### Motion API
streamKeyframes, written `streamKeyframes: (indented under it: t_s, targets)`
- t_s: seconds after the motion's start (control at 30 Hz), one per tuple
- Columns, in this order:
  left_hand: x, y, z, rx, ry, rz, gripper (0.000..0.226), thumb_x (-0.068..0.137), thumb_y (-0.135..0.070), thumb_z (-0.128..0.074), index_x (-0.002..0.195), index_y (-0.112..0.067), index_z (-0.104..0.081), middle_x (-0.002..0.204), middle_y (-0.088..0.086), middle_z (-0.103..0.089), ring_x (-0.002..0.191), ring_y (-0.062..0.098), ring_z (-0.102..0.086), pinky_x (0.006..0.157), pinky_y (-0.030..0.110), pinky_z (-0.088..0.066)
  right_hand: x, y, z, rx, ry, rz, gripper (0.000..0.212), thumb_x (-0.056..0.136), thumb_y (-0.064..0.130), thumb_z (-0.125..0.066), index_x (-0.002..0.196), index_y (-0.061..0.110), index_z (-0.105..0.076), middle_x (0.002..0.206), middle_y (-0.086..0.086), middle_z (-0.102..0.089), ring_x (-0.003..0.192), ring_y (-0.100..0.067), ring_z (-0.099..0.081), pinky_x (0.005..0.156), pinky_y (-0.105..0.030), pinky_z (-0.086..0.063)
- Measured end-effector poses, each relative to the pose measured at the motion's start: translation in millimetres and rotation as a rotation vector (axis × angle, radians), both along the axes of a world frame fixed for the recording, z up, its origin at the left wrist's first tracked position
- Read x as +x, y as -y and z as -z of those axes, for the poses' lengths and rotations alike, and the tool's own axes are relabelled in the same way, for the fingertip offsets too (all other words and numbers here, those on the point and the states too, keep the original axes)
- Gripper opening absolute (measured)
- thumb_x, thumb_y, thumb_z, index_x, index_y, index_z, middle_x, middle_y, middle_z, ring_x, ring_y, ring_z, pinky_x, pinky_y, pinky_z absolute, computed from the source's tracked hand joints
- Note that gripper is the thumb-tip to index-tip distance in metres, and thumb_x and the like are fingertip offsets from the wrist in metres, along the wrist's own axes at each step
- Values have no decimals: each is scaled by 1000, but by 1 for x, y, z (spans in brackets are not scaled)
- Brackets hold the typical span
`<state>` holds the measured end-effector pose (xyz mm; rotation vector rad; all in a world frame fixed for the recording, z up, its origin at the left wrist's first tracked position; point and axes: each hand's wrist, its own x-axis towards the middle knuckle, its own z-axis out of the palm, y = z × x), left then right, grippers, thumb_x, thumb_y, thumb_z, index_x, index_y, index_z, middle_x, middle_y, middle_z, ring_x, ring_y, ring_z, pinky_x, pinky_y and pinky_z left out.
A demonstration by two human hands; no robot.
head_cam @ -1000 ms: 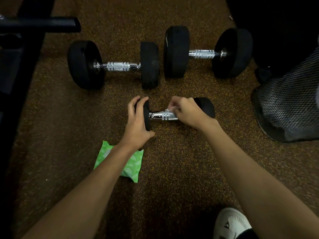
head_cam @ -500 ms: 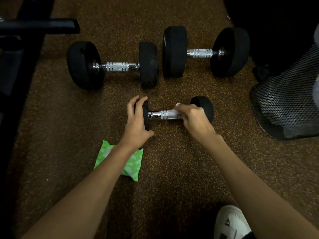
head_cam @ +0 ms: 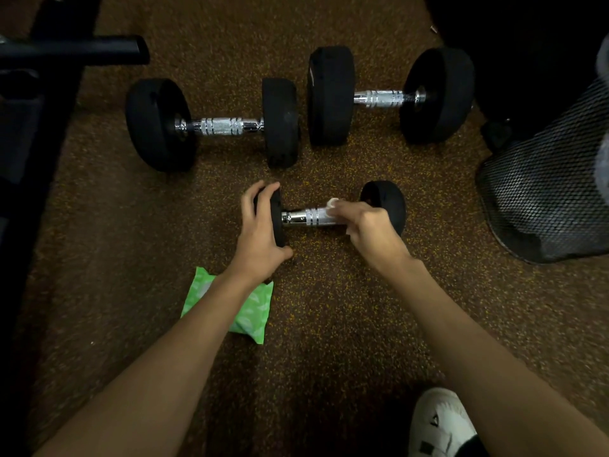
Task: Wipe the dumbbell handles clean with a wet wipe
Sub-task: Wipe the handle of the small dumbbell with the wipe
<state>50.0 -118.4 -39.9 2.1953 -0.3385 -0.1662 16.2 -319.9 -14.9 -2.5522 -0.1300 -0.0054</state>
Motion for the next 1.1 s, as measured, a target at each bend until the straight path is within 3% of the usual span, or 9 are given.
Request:
streamKeyframes:
  t_s: [0.13,0.23,0.43,0.6,0.77,0.9,1.1]
  targets:
    - [2,2,-4,11,-9,-19,105,54,3,-81,143,-19,-29,147,4,-12,135,15,-22,102,18,-29,15,-7,2,10,-15,82,28,87,-6,-52,108,5,-68,111,-17,-67,102,-30,-63,94,-40,-49]
    - [2,3,-5,19,-16,-22,106,53,3,-82,142,-20,-29,147,5,-13,136,18,-22,104,21,-28,23,-21,5,16,-15,64,25,87,-5,-52,104,5,-68,103,-16,-68,97,-30,-62,88,-42,-49]
    - [0,1,-3,2,-7,-11,106,53,3,-81,142,-19,-29,147,5,-13,137,19,-21,109,24,-28,-3,-25,10,7,109,-9,38,79,-16,-56,113,-3,-65,119,-21,-63,111,-35,-60,101,-39,-45]
    - [0,2,-4,0,-17,-11,105,55,3,-81,143,-20,-28,147,4,-12,136,15,-20,106,18,-25,-19,-11,16,-52,157,75,28,82,-9,-60,108,-1,-67,120,-20,-61,112,-35,-56,101,-29,-38]
    - [2,2,-3,4,10,-6,105,54,4,-81,142,-19,-29,146,5,-14,126,5,-19,93,-6,-21,-3,-28,15,-63,109,253,31,92,4,-53,122,4,-60,120,-16,-55,110,-32,-47,93,-39,-45]
    - [1,2,-5,12,16,-11,104,53,5,-80,141,-19,-30,146,4,-14,125,4,-20,97,7,-27,-7,-51,17,-47,156,207,31,88,-1,-57,118,1,-62,112,-19,-54,101,-33,-51,82,-37,-48]
    - [2,1,-2,3,9,-1,104,55,4,-81,142,-19,-28,147,4,-13,128,7,-20,91,-8,-20,-20,-37,28,-15,167,324,24,90,3,-55,113,4,-62,111,-15,-54,99,-31,-55,76,-39,-55]
